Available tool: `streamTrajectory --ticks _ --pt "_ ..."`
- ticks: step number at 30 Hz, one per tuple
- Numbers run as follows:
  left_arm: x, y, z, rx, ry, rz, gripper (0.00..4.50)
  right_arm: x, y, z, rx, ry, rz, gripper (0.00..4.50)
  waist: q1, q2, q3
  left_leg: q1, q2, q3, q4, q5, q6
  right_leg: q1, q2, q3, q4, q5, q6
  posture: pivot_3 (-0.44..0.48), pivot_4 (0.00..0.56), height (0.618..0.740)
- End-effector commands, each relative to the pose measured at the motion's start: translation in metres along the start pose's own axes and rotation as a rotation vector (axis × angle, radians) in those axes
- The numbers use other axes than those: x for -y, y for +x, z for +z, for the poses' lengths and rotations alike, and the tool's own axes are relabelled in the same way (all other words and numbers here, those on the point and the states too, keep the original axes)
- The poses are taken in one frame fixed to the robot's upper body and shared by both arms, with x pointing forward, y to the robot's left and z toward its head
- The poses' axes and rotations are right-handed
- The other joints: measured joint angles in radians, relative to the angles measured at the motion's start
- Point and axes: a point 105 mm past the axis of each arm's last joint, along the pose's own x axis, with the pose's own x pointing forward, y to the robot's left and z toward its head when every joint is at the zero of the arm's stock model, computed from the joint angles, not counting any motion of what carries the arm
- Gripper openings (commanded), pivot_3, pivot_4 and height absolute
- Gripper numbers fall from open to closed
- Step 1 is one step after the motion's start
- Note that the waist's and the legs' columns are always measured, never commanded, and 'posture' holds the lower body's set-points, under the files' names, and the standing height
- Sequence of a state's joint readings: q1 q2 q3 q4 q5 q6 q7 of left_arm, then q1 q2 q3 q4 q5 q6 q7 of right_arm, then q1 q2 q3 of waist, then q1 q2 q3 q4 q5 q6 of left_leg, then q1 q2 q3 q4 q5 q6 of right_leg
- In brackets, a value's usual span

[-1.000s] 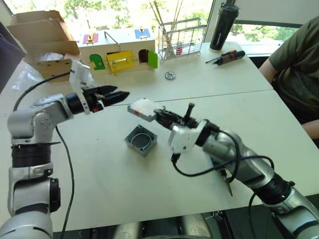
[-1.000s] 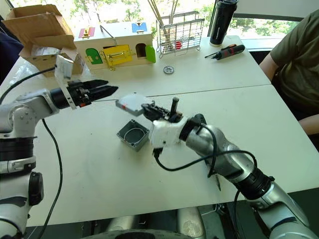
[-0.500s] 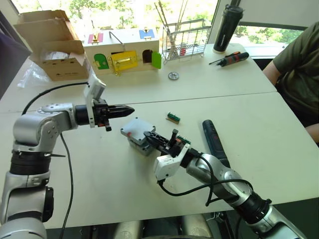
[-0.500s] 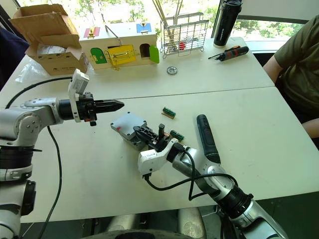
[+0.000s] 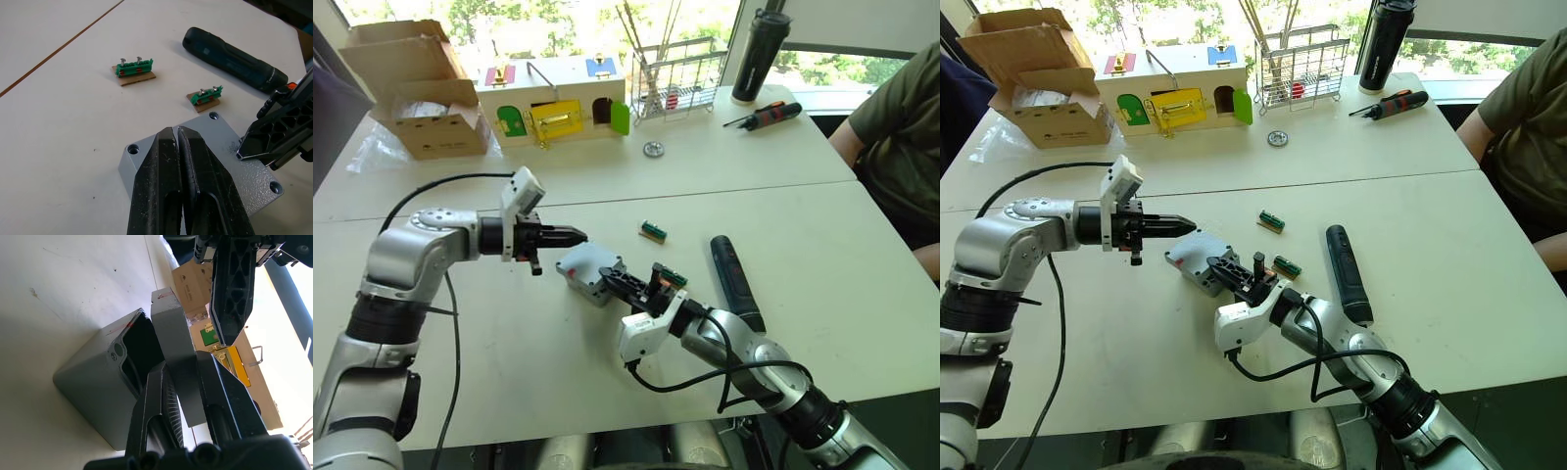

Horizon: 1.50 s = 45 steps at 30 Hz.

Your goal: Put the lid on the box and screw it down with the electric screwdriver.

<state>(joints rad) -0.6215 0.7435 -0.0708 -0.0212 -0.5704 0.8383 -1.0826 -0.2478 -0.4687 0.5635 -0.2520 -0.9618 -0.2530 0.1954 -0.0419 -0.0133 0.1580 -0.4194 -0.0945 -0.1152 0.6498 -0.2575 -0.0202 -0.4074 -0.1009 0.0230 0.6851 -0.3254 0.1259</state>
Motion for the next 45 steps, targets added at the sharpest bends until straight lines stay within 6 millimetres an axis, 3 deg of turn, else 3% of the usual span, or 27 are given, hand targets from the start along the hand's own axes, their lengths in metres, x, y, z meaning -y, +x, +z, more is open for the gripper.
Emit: streamTrajectory --ticks 1,14,22,36,45 --pt "0.003 -0.002 0.003 -0.005 0.040 -0.011 0.09 0.003 -0.002 -0.001 -0.002 -0.013 -0.011 0.12 0.001 0.000 0.000 0.000 0.000 0.000 0.000 0.000 0.000 0.000 0.000 0.000 0.000 0.000 0.000 0.000 0.150 0.740" --pt "0.005 0.000 0.005 0.006 0.044 -0.019 0.09 0.013 -0.003 -0.003 -0.039 -0.059 -0.084 0.12 0.001 0.000 0.000 0.000 0.000 0.000 0.000 0.000 0.000 0.000 0.000 0.000 0.000 0.000 0.000 0.000 0.150 0.740" --pt "0.005 0.003 0.003 -0.001 0.046 -0.023 0.09 0.001 -0.001 0.003 -0.019 -0.043 -0.040 0.12 0.000 0.000 0.000 0.000 0.000 0.000 0.000 0.000 0.000 0.000 0.000 0.000 0.000 0.000 0.000 0.000 0.150 0.740" --pt "0.001 0.015 -0.024 -0.139 0.144 -0.023 0.09 -0.018 -0.004 0.004 -0.022 -0.034 0.027 0.12 0.001 0.000 0.000 0.000 0.000 0.000 0.000 0.000 0.000 0.001 0.000 0.000 0.000 0.000 0.000 0.000 0.150 0.740" --pt "0.001 0.022 -0.034 -0.167 0.168 -0.034 0.09 -0.022 -0.008 0.006 -0.009 -0.050 0.043 0.12 0.006 0.000 -0.002 0.011 0.000 0.000 -0.002 0.000 0.001 0.012 0.000 0.000 -0.002 0.000 0.000 0.000 0.150 0.740"
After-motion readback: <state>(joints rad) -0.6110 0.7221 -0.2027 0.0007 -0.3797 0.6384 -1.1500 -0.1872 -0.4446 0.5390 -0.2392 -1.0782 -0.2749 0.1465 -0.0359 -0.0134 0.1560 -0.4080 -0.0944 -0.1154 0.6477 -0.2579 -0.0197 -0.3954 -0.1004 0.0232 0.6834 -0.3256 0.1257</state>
